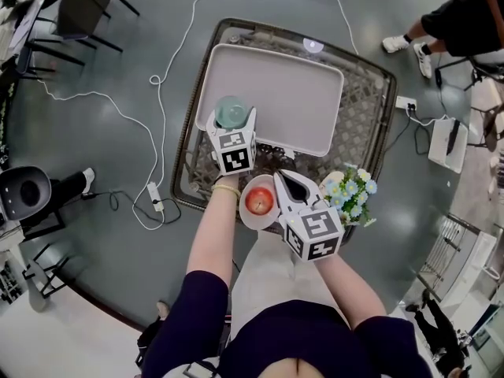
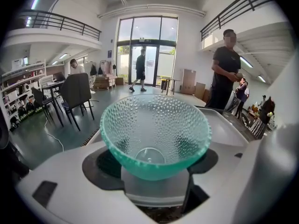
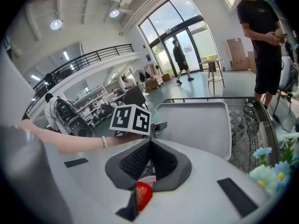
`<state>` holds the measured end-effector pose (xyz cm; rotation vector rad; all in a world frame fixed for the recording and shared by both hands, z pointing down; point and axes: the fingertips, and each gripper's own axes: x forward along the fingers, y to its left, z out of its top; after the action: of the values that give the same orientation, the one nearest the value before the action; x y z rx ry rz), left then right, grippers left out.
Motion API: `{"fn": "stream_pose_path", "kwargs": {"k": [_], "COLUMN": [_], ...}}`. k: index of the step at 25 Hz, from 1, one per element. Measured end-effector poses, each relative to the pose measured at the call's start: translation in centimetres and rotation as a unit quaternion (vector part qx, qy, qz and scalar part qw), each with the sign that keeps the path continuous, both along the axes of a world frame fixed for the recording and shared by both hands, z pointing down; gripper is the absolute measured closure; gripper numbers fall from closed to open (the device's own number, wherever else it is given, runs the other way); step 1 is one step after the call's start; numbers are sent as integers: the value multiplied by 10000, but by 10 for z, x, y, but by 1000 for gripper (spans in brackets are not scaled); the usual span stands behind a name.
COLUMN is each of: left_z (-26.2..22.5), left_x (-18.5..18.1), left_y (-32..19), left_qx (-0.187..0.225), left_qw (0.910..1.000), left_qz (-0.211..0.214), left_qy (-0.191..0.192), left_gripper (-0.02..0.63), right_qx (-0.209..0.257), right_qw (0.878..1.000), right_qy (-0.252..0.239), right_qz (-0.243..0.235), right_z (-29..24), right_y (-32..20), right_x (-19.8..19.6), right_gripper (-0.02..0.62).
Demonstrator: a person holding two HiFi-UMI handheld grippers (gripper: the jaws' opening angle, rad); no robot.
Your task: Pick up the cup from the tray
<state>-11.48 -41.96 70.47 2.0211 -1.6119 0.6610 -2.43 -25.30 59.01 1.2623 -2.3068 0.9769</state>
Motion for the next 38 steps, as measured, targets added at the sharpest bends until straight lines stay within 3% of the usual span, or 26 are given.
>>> {"fn": "stream_pose_path", "kwargs": {"k": [18,29,38], "left_z": [-35,-92,-130], "left_x": [8,12,15], "left_y": [24,74,123], "left_qx": [49,144,199], "left_qw": [9998,9996,9994], "left_qz": [125,220,53], "left_qy": [128,104,288], "left_gripper": [236,236,236], "right_qx": [215,456,687], "right_qw": [9996,9987,9971], "right_qy": [151,236,267], "right_qz": [-37,-16,-211], "right_z": [-16,-34,-54], "right_y": [7,6,16], "right_x": [5,17,17], "right_gripper": [585,585,585]}}
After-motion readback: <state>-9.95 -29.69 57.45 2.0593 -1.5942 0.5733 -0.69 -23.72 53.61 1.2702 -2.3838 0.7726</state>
